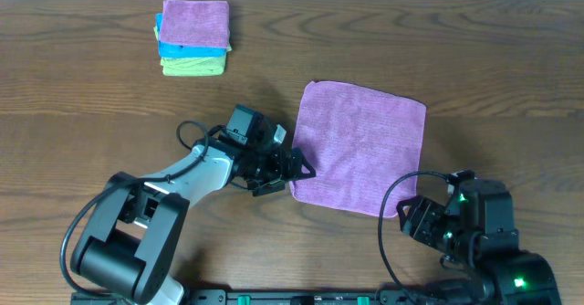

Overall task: Fold the cloth
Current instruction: 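Grasp the cloth's near-left corner with the left gripper, near-right with right, then lift the near edge with both grippers and fold it away over the far half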

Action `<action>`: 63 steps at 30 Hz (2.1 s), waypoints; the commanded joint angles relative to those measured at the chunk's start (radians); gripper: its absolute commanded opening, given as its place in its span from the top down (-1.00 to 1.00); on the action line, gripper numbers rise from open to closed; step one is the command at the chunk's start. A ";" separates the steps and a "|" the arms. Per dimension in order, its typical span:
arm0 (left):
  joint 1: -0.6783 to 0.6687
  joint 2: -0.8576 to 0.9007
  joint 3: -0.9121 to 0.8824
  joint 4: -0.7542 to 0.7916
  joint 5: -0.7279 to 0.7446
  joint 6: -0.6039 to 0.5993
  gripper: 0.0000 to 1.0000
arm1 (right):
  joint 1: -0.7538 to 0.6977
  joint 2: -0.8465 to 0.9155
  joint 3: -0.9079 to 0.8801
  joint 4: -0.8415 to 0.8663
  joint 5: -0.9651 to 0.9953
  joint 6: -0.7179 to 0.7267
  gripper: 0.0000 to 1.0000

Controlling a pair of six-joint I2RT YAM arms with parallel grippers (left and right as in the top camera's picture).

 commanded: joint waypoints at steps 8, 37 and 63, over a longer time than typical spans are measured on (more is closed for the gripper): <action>-0.026 0.088 0.015 0.018 0.008 -0.018 -0.50 | -0.009 -0.005 -0.006 0.001 -0.009 0.017 -0.25; 0.053 0.105 0.016 -0.155 0.065 0.188 0.88 | -0.009 -0.005 -0.389 0.322 0.080 0.220 -0.41; 0.055 0.105 0.016 -0.225 0.093 0.238 0.88 | -0.009 0.275 -0.483 0.698 0.113 0.323 0.17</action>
